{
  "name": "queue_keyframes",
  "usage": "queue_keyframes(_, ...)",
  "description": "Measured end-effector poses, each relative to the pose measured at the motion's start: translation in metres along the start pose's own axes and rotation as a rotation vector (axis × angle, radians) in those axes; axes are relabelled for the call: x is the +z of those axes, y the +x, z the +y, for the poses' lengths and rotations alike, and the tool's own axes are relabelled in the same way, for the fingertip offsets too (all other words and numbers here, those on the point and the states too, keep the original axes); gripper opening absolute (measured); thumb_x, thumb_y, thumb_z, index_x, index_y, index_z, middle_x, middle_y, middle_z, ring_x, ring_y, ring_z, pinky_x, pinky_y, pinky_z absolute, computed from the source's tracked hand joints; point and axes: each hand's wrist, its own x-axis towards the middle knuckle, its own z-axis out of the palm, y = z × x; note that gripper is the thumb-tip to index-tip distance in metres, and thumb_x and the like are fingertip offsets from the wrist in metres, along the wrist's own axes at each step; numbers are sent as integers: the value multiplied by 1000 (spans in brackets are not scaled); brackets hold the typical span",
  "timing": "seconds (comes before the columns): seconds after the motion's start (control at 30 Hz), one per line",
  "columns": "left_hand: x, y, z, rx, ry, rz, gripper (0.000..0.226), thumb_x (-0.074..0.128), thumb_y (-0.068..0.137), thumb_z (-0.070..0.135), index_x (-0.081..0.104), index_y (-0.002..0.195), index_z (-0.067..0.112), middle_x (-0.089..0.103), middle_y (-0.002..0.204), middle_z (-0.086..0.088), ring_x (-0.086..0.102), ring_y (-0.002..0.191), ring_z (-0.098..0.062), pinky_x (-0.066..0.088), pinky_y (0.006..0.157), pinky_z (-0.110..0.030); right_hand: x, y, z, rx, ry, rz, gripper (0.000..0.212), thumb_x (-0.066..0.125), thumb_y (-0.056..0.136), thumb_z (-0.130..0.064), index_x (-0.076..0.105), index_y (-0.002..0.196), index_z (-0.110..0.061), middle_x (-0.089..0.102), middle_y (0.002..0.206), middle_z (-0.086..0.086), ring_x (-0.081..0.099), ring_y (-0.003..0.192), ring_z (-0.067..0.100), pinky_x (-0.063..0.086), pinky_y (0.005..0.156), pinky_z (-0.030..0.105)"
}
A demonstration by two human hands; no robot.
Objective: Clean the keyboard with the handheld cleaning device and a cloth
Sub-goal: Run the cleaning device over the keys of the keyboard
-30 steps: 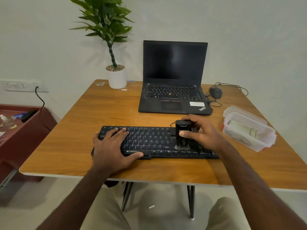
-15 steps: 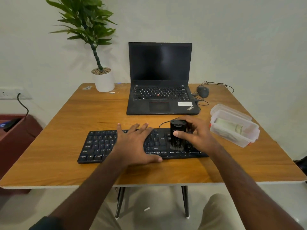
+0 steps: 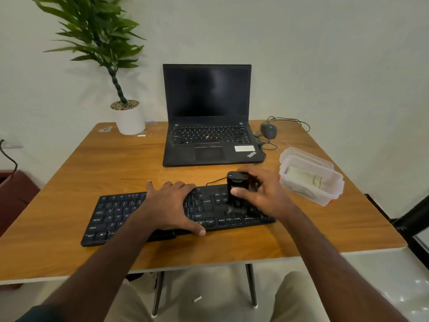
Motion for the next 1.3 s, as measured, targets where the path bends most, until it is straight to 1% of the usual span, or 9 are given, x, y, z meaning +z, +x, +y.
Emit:
queue_keyframes(0.1,-2,-5,-5,0,-15,-24,137,51,44,103,15,157,34,30,159,8,30,144,-21,7,114,-74,-13,5,4,-4,-2,66,31,81,83,-29,69,109,-18,69,96,-7,62,85,9,47,72,16)
queue_keyframes(0.27,-8,2,10,33,-41,-56,141,57,47,98,7,159,28,17,166,5,19,150,-22,1,115,-74,-26,8,5,-44,124,156,38,81,79,-29,70,110,-10,70,98,5,62,85,26,49,71,21)
queue_keyframes(0.4,-6,10,27,56,-103,-55,141,62,49,96,8,159,26,18,165,6,20,150,-20,4,116,-72,-22,3,1,-21,160,23,28,81,82,-21,71,107,-14,70,95,-7,61,82,5,43,70,10)
queue_keyframes(0.57,-4,15,27,50,-129,-65,138,65,47,94,15,157,27,25,162,8,24,146,-17,12,116,-67,-22,-5,7,26,195,-78,27,80,82,-5,72,107,-2,73,92,3,63,80,2,43,69,11)
queue_keyframes(0.67,-3,15,26,53,-139,-58,139,66,45,94,16,157,28,27,160,10,25,145,-16,16,116,-64,-38,-9,13,-8,173,-102,28,83,80,-18,73,105,-8,73,93,4,63,80,20,42,69,14)
queue_keyframes(0.8,-1,14,25,53,-150,-49,139,65,44,95,17,157,29,27,159,11,26,144,-14,17,116,-62,-63,-8,27,-11,132,-99,35,79,78,-32,74,106,-10,73,94,8,60,82,37,45,69,34)
queue_keyframes(1.0,1,17,24,49,-163,-39,140,63,41,98,18,156,31,30,158,12,28,142,-13,19,115,-60,-57,0,16,-29,227,1,30,79,80,-23,71,102,-3,68,88,17,60,77,34,46,68,25)
queue_keyframes(1.17,0,16,24,44,-154,-44,138,63,43,97,17,155,32,30,158,13,29,142,-13,18,116,-60,-18,0,7,15,170,-106,28,80,85,-12,70,110,-6,72,98,7,66,86,18,50,71,20)
queue_keyframes(1.3,0,14,23,43,-164,-37,138,63,43,97,17,156,32,28,159,12,27,144,-14,15,118,-61,-35,-4,17,14,166,-109,30,78,82,-29,72,107,-13,73,95,-1,65,84,16,47,72,21)
